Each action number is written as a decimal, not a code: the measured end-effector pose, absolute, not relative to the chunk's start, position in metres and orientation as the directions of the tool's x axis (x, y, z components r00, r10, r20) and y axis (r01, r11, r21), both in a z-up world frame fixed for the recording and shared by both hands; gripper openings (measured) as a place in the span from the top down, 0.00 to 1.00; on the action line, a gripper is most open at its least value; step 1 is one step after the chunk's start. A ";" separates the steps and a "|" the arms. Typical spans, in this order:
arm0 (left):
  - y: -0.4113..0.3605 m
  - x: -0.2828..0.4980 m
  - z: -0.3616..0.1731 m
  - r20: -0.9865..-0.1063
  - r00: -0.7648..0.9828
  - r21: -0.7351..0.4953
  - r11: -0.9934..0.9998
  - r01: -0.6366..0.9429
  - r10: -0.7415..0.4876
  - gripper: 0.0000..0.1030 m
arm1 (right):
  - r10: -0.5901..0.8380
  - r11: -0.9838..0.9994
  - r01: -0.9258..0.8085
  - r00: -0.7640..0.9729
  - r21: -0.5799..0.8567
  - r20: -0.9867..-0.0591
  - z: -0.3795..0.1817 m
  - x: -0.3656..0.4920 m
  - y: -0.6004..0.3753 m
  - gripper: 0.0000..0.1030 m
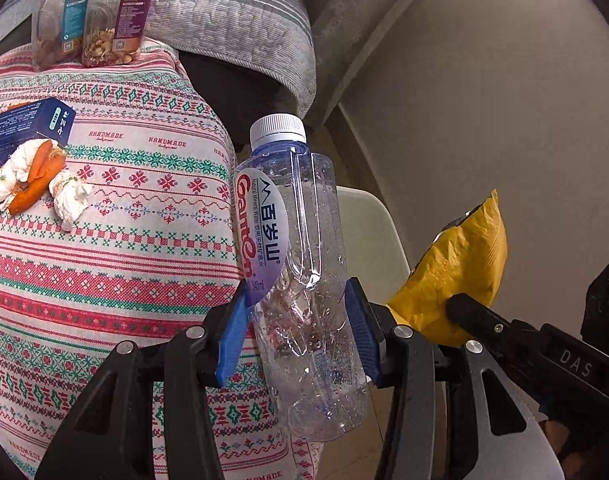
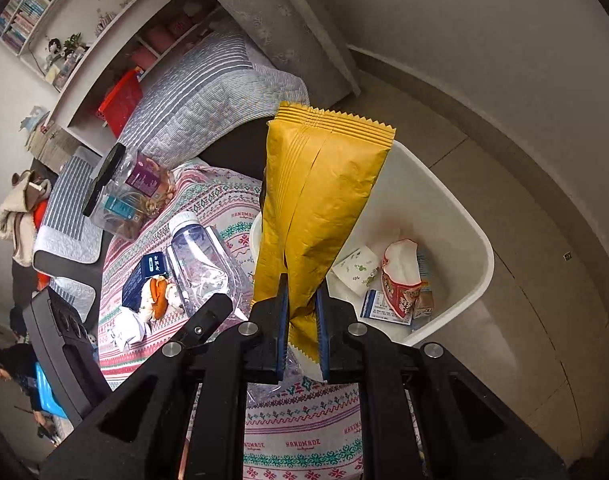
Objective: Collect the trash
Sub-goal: 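Carry the wrapper and bottle over the white bin and release both, then move both open tools back over the remaining trash on the table, then grasp the crumpled white paper with the left tool while the right tool grasps the tissue, then carry the paper and tissue over the white bin and open both tools, then grasp the rolled white tissue with the left tool while the right tool grasps the orange carrot piece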
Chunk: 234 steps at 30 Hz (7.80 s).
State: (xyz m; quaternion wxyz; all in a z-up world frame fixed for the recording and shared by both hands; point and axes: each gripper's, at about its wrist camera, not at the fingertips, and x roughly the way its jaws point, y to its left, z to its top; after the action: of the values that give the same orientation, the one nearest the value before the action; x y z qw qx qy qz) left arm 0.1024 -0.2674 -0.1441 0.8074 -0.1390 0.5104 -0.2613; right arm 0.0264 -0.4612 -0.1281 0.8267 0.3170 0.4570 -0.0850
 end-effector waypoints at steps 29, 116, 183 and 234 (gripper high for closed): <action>-0.189 0.120 -0.138 -0.800 0.412 -0.376 0.899 0.224 -0.437 0.47 | 0.244 0.706 0.440 0.584 0.555 -0.774 -0.112 0.040 -0.427 0.36; 0.007 0.172 -0.130 -0.871 0.354 -0.378 0.925 -0.044 -0.339 0.82 | 0.120 0.989 -0.114 0.205 0.098 -0.971 -0.153 0.183 -0.199 0.81; -0.238 0.141 -0.133 -0.805 0.289 -0.460 0.853 0.247 -0.518 0.47 | 0.018 0.943 0.269 0.547 0.196 -0.837 -0.042 0.079 -0.452 0.56; -0.063 0.223 -0.183 -0.919 0.229 -0.291 0.944 0.157 -0.321 0.74 | 0.175 0.980 0.051 0.257 0.195 -0.951 -0.145 0.217 -0.252 0.45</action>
State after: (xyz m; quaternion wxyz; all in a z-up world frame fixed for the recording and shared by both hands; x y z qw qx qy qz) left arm 0.2226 -0.0626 -0.1827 0.7808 -0.0683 0.6020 -0.1529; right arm 0.2172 -0.2520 -0.1455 0.7871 0.0932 0.6084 0.0393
